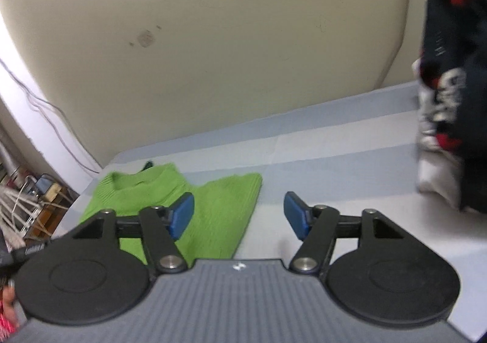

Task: Fold small clothes

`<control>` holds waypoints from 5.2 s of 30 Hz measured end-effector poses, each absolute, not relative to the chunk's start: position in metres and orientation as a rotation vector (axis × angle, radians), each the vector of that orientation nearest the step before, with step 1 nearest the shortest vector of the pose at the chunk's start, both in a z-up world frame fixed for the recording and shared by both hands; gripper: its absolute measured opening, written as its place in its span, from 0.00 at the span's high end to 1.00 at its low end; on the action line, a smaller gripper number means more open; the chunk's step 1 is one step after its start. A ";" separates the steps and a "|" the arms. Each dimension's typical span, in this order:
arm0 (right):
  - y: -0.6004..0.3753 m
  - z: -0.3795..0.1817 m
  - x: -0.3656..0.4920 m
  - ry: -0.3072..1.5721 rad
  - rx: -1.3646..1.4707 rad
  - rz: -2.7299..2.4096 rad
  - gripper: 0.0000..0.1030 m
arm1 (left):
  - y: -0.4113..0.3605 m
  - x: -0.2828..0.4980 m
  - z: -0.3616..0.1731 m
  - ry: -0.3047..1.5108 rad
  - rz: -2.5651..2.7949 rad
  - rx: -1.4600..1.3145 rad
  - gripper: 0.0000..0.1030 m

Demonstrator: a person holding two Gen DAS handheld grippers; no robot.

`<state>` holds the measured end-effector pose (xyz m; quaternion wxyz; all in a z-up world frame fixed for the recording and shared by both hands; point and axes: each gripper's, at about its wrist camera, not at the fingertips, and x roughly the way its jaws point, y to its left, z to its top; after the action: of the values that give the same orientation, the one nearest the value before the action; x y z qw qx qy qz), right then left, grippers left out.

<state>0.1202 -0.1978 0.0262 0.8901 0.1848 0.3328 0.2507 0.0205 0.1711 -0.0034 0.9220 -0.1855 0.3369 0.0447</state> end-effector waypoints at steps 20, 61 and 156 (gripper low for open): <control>-0.147 0.010 0.122 0.636 0.168 0.496 0.50 | 0.148 0.020 -0.008 0.686 0.074 -0.269 0.07; -0.151 0.012 0.117 0.602 0.157 0.511 0.78 | 0.148 0.022 -0.009 0.698 0.067 -0.252 0.01; -0.270 0.303 -0.218 -0.331 -0.141 0.736 0.56 | 0.078 -0.269 0.331 -0.313 0.147 0.332 0.90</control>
<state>-0.2184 -0.2698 0.3031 0.9173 -0.0684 -0.1608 0.3577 -0.2687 0.0777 0.3308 0.9714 0.1645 -0.1549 0.0727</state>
